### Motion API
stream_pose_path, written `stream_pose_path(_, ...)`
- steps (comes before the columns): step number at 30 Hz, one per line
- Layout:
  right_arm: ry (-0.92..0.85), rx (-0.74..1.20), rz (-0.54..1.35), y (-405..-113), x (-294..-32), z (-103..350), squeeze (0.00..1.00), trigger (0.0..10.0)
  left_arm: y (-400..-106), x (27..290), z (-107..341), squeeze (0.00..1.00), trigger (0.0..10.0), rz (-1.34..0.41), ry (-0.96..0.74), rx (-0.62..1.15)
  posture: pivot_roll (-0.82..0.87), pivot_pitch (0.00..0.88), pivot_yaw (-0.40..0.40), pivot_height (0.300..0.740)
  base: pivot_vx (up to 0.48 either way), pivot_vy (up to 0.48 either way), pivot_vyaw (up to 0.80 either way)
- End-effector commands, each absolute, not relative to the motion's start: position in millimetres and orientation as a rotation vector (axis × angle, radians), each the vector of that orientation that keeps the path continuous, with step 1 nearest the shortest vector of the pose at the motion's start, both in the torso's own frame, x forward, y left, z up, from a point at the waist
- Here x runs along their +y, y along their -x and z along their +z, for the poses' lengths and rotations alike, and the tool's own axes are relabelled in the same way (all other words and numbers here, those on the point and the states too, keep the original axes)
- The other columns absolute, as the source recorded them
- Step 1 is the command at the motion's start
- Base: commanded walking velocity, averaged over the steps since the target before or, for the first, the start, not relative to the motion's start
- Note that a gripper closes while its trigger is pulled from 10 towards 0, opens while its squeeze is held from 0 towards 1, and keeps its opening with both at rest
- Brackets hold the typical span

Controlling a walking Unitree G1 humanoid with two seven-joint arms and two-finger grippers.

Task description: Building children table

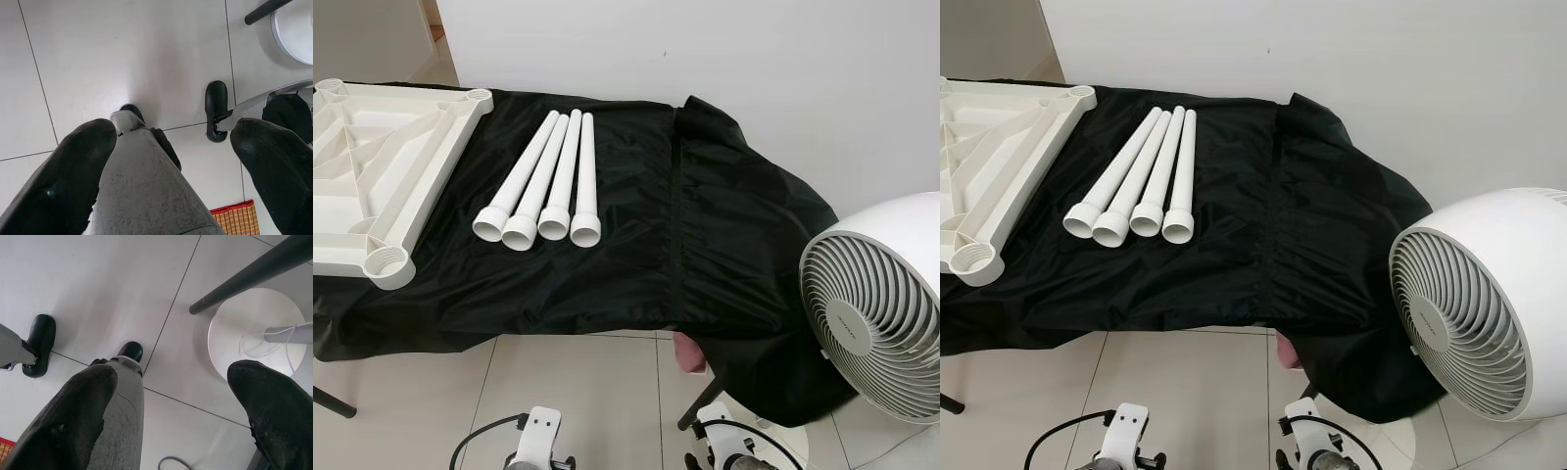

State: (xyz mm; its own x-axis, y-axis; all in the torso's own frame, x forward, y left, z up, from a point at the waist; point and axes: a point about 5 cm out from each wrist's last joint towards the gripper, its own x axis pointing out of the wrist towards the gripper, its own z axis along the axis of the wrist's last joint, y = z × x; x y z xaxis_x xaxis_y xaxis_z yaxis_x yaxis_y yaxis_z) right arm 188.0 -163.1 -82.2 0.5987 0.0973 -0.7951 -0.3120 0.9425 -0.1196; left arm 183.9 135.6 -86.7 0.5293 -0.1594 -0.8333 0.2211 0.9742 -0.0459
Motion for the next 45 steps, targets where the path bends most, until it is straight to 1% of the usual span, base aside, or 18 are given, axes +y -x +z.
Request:
stream_pose_path(1,0.099,0.949,0.055,-160,-188,-92,0.0,10.0,-184,167,-83,0.0,10.0,-0.25,-0.133,0.912,-0.04,0.089,-0.009,0.74,0.0,0.0,0.0)
stream_pose_path(2,0.099,0.928,0.061,-167,-188,-89,0.0,10.0,-187,167,-82,0.0,10.0,-0.265,-0.151,0.907,-0.04,0.075,-0.01,0.74,0.0,0.0,0.0)
stream_pose_path(3,0.099,0.928,0.061,-167,-188,-89,0.0,10.0,-187,167,-82,0.0,10.0,-0.265,-0.151,0.907,-0.04,0.075,-0.01,0.74,0.0,0.0,0.0)
stream_pose_path(6,0.113,0.896,0.086,-179,-187,-83,0.0,10.0,-189,168,-81,0.0,10.0,-0.274,-0.177,0.907,-0.05,0.062,-0.003,0.74,0.0,0.0,0.0)
stream_pose_path(8,0.118,0.893,0.091,-181,-186,-83,0.0,10.0,-189,169,-80,0.0,10.0,-0.273,-0.178,0.908,-0.05,0.062,-0.003,0.74,0.0,0.0,0.0)
stream_pose_path(9,0.138,0.887,0.117,-182,-185,-82,0.0,10.0,-191,170,-79,0.0,10.0,-0.304,-0.208,0.897,-0.06,0.053,0.005,0.74,0.0,0.0,0.0)
stream_pose_path(14,0.161,0.881,0.161,-183,-184,-81,0.0,10.0,-193,173,-77,0.0,10.0,-0.344,-0.255,0.881,-0.05,0.049,0.005,0.74,0.0,0.0,0.0)
stream_pose_path(18,0.175,0.886,0.199,-178,-183,-83,0.0,10.0,-193,177,-77,0.0,10.0,-0.314,-0.226,0.881,-0.05,0.042,0.006,0.74,0.0,0.0,0.0)
stream_pose_path(22,0.219,0.888,0.236,-178,-184,-83,0.0,10.0,-194,175,-76,0.0,10.0,-0.326,-0.228,0.869,-0.05,0.042,0.001,0.74,0.0,0.0,0.0)
stream_pose_path(32,0.195,0.885,0.201,-179,-188,-82,0.0,10.0,-190,161,-79,0.0,10.0,-0.364,-0.224,0.866,-0.03,0.051,-0.011,0.74,0.0,0.0,0.0)
stream_pose_path(41,0.19,0.883,0.198,-177,-187,-83,0.0,10.0,-184,169,-81,0.0,10.0,-0.334,-0.209,0.885,-0.02,0.054,-0.013,0.74,0.0,0.0,0.0)
stream_pose_path(43,0.158,0.874,0.165,-177,-188,-83,0.0,10.0,-179,173,-84,0.0,10.0,-0.274,-0.157,0.906,-0.02,0.045,-0.016,0.74,0.0,0.0,0.0)
stream_pose_path(45,0.138,0.873,0.145,-176,-189,-83,0.0,10.0,-176,174,-85,0.0,10.0,-0.255,-0.144,0.914,-0.01,0.043,-0.018,0.74,0.0,0.0,0.0)
